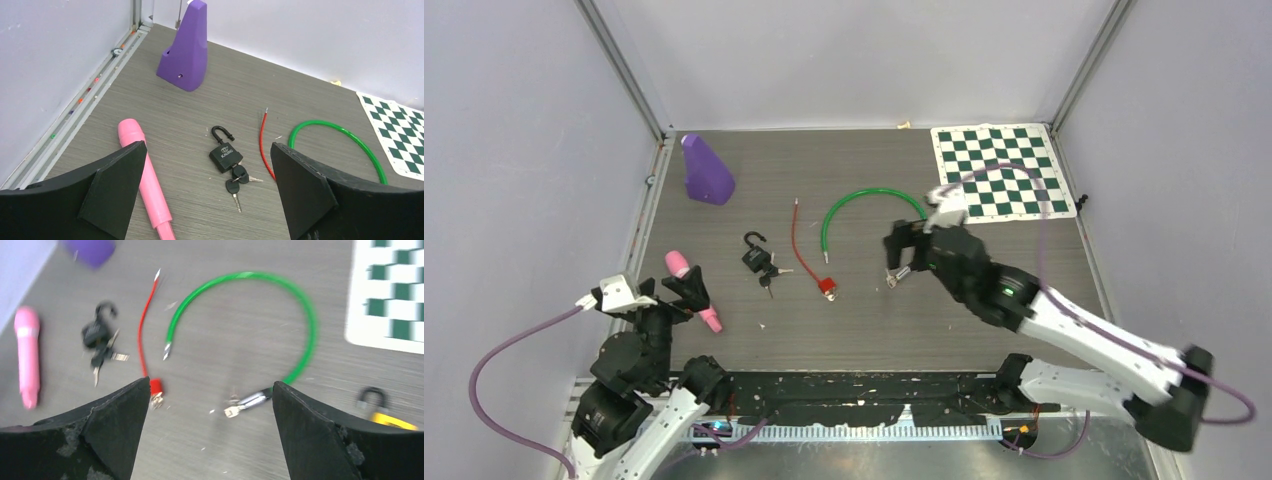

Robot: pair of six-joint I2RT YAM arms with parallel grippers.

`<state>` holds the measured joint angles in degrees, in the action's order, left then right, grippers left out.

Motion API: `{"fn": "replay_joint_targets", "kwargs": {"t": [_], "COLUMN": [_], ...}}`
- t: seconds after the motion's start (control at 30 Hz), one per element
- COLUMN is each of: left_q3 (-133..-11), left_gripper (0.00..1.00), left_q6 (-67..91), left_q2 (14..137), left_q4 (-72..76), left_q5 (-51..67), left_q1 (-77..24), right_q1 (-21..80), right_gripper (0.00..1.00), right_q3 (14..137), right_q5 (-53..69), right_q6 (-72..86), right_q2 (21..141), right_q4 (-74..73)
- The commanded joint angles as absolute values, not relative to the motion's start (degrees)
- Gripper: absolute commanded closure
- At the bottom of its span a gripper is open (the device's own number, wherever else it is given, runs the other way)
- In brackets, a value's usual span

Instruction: Unlock with the key

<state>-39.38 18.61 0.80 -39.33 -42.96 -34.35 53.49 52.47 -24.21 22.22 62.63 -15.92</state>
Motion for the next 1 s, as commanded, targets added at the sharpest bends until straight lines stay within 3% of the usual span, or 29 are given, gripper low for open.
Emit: {"fn": "replay_joint_targets", "kwargs": {"t": [0.0,0.13,0.4,0.63,0.97], "left_q3": [-41.9,-44.7,-47.8,-47.9,-47.1], "left_gripper": [0.0,0.0,0.0,0.0,0.0], "left_q6": [16.6,16.2,14.7,14.6,14.4], "left_q2": [-3.6,-6.5,-11.5,-11.4,-9.1], "left_q4": [-36.7,-38.3,-40.1,-40.4,-37.8], "left_q5": [-44.4,-46.2,-46.1,-49.6,-47.4], "left_q1": [-34.0,-34.0,-34.0,-34.1,-34.0], "right_q1": [52.8,52.7,52.7,52.6,52.6], "right_gripper": [0.04,0.05,0.05,0.05,0.04], "right_q3": [45.7,42.5,39.4,36.9,37.3], "right_q5": [-45.3,-53.8,-64.7,-67.4,-67.3], "right_q6": [22.6,20.4,15.9,17.2,18.0], "right_q2": [44.2,25.3,5.9,-3.0,-3.1], "right_q4": [-19.4,-23.7,-29.9,-31.8,-32.5]}}
